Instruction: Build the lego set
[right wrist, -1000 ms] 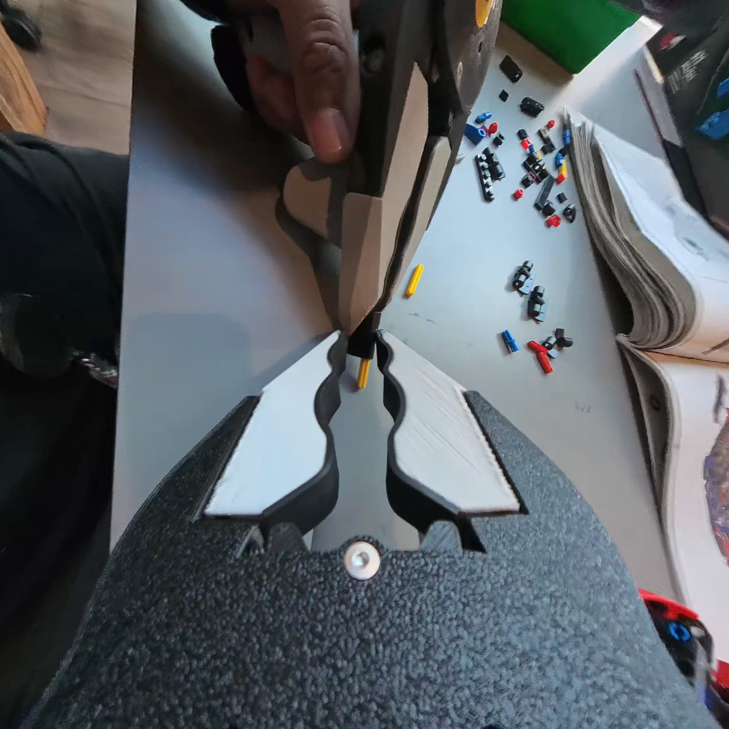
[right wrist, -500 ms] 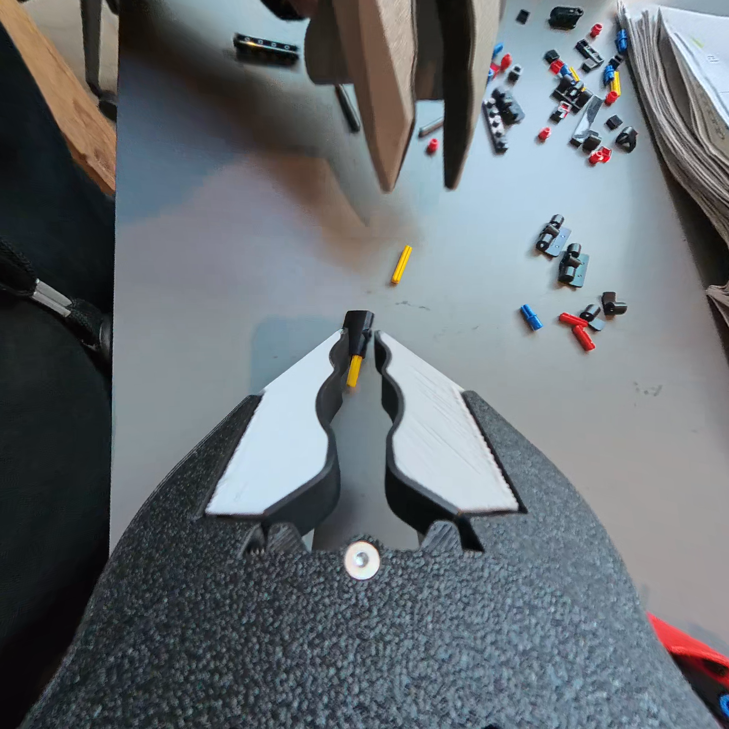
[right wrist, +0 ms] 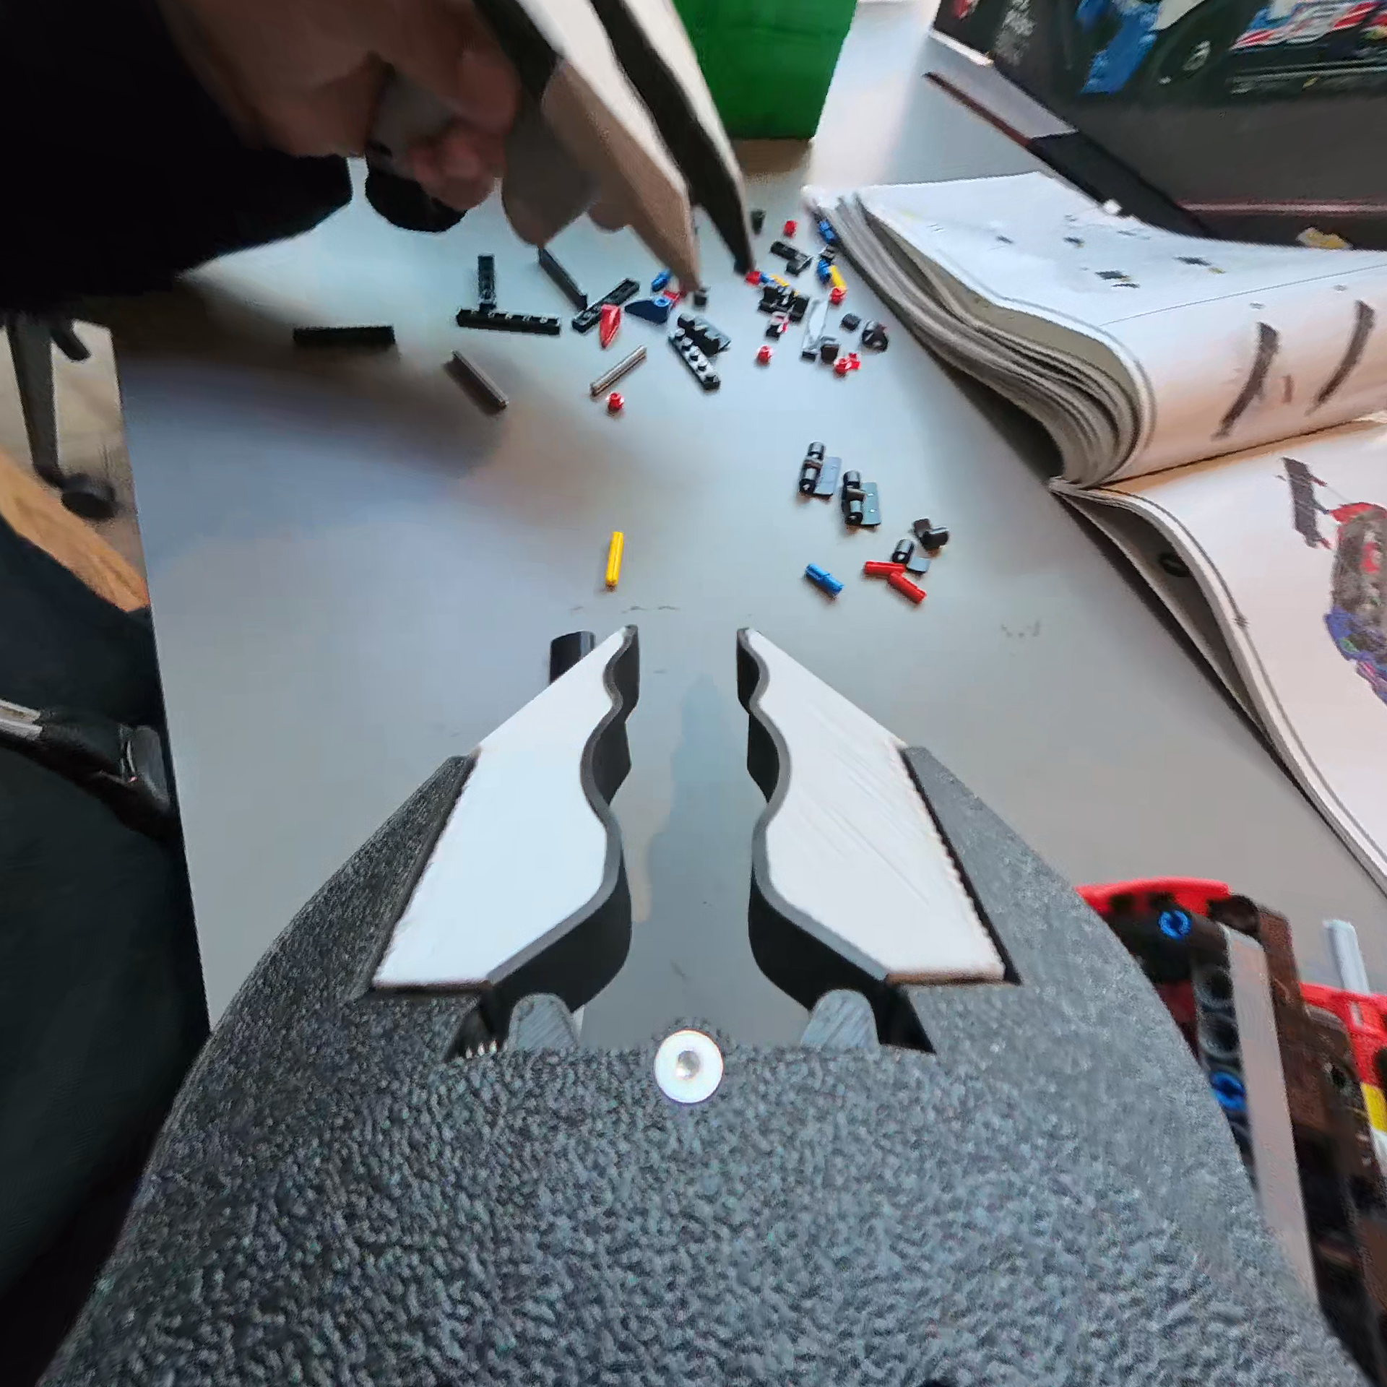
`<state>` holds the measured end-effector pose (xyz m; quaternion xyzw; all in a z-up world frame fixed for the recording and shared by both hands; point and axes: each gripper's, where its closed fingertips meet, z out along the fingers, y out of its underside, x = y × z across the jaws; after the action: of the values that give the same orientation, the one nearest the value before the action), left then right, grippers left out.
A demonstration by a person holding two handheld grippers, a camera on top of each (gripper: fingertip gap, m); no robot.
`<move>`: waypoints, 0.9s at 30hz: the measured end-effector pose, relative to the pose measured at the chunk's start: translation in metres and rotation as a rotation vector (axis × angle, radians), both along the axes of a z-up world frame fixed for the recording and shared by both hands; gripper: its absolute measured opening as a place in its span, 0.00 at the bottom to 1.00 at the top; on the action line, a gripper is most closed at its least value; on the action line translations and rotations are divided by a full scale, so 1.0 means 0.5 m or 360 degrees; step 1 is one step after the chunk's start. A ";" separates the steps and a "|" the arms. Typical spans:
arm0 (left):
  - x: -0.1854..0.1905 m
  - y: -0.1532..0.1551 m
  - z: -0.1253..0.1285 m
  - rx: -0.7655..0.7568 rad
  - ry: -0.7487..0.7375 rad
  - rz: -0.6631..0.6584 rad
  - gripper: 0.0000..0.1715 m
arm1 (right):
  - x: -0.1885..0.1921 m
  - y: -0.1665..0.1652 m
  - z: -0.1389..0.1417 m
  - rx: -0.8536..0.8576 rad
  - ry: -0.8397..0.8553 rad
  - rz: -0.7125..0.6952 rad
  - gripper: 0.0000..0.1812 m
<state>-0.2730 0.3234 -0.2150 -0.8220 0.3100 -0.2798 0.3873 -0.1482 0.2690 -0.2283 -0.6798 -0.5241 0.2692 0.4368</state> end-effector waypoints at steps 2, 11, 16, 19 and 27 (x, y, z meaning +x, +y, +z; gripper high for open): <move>0.015 0.000 -0.019 -0.0042 0.0125 -0.0096 0.18 | 0.006 0.006 0.010 0.0005 0.0057 -0.0046 0.14; 0.133 0.076 -0.073 0.0054 0.0762 -0.0602 0.15 | 0.033 -0.011 0.032 0.0057 0.0166 -0.0058 0.12; 0.162 0.134 -0.085 0.0102 0.0902 -0.0724 0.10 | 0.059 -0.014 0.045 0.0063 0.0235 -0.0070 0.12; 0.168 0.132 -0.102 0.0035 0.0948 -0.0870 0.11 | 0.075 -0.014 0.047 0.0072 0.0245 -0.0077 0.12; 0.175 0.133 -0.120 -0.0072 0.0967 -0.0930 0.03 | 0.097 -0.006 0.051 0.0073 0.0271 -0.0103 0.11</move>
<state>-0.1856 0.3897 -0.2750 -0.7529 0.6239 -0.1296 0.1646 -0.0997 0.2661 -0.2027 -0.6608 -0.4688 0.2999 0.5037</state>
